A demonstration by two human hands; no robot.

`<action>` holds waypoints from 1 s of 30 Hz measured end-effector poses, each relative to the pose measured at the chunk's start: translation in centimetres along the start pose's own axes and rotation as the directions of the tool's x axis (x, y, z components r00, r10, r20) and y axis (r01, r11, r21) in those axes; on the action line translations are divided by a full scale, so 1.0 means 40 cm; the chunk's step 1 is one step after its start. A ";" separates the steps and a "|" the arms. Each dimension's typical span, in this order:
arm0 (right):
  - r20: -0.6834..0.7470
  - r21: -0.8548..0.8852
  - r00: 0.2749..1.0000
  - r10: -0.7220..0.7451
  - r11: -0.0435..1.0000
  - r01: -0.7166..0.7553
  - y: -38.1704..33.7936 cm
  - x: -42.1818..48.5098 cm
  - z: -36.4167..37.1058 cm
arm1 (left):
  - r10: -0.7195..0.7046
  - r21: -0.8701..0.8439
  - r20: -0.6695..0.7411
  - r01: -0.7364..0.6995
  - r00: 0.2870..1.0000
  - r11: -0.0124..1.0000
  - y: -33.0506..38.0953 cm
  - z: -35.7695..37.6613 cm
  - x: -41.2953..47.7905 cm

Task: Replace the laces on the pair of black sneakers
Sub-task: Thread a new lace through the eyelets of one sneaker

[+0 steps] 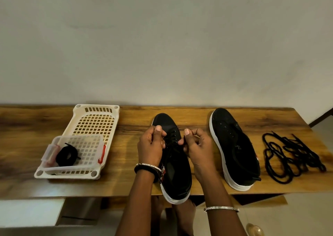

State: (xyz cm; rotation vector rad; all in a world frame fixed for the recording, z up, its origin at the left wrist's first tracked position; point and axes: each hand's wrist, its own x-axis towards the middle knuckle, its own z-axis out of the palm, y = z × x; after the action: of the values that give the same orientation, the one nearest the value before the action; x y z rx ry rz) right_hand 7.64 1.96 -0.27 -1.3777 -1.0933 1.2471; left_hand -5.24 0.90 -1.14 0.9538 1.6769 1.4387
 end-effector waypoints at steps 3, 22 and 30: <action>0.054 0.152 0.995 0.078 0.985 -0.086 -0.037 -0.004 -0.033 | -0.111 -0.077 0.060 0.116 0.992 0.990 0.012 -0.055 0.019; 0.264 -0.605 0.962 -0.071 0.765 0.223 0.000 0.010 -0.077 | 0.061 0.388 0.354 -0.206 0.933 0.898 0.010 -0.106 0.002; 0.367 -0.214 0.929 -0.042 0.968 0.128 -0.110 -0.039 -0.081 | -0.063 0.054 0.390 0.045 0.919 0.998 0.036 -0.121 0.012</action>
State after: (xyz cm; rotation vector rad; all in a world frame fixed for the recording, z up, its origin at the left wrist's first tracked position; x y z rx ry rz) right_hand 10.65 0.83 4.42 -1.2833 -1.5831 1.3735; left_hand -9.60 -0.77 0.83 1.1264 1.4273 1.0897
